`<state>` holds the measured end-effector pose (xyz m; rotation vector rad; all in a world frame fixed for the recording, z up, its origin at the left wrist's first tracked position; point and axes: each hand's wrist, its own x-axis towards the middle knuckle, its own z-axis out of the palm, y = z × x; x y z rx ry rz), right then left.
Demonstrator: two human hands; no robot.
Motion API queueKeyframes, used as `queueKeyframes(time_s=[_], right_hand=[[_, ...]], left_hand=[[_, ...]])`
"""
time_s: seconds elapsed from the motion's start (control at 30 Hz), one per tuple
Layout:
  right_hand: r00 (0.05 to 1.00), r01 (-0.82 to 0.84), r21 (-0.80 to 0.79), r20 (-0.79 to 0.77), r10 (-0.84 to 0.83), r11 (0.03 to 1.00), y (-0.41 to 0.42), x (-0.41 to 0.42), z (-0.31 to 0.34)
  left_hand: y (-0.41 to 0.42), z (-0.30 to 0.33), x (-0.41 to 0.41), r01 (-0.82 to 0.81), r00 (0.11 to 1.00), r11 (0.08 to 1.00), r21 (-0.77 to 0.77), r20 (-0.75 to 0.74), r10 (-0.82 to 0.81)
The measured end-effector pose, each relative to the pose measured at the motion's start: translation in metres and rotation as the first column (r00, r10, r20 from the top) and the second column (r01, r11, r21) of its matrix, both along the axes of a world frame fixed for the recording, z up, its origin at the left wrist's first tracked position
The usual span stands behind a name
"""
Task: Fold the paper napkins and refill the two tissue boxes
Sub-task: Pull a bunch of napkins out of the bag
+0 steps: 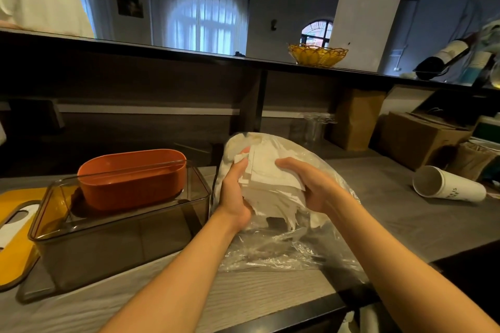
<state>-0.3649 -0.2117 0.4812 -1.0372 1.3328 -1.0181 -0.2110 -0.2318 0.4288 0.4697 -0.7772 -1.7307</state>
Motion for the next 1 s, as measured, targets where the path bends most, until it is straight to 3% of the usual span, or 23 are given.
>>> queueKeyframes(time_s=[0.1, 0.23, 0.33, 0.43, 0.5, 0.63, 0.77, 0.93, 1.0], right_hand=[[1.0, 0.012, -0.011, -0.015, -0.012, 1.0, -0.002, 0.0, -0.004], [0.991, 0.115, -0.079, -0.053, -0.12, 0.99, -0.006, 0.004, -0.01], [0.968, 0.214, -0.116, 0.158, -0.195, 0.97, -0.007, 0.005, -0.008], [0.856, 0.272, -0.051, 0.469, -0.217, 0.961, -0.007, 0.013, -0.003], [0.834, 0.292, -0.067, 0.506, -0.22, 0.954, -0.013, 0.027, -0.01], [0.885, 0.375, -0.161, 0.356, -0.301, 0.913, -0.019, 0.051, -0.031], [0.925, 0.372, -0.392, 0.227, -0.303, 0.842, -0.014, 0.06, -0.037], [0.948, 0.298, -0.471, 0.047, -0.314, 0.83, -0.01, 0.043, -0.031], [0.917, 0.343, -0.567, 0.03, -0.397, 0.749, -0.014, 0.031, -0.031]], left_hand=[[-0.002, 0.002, 0.0, -0.019, 0.994, 0.999, -0.027, 0.108, 0.022], [-0.003, 0.003, -0.003, -0.103, 0.988, 0.992, -0.075, 0.108, 0.111], [-0.002, 0.001, -0.001, -0.107, 0.992, 0.993, -0.054, 0.061, 0.11], [-0.006, -0.004, 0.0, -0.085, 0.994, 0.996, 0.033, 0.066, 0.083], [-0.008, -0.006, -0.001, -0.043, 0.997, 0.998, 0.056, 0.066, 0.039], [-0.008, -0.007, -0.002, 0.05, 0.987, 0.998, 0.026, 0.151, -0.053], [-0.017, -0.016, -0.007, -0.054, 0.972, 0.997, 0.05, 0.231, 0.041], [-0.018, -0.015, -0.006, -0.088, 0.974, 0.995, 0.049, 0.212, 0.076], [-0.017, -0.014, -0.005, -0.098, 0.971, 0.994, 0.045, 0.224, 0.086]])
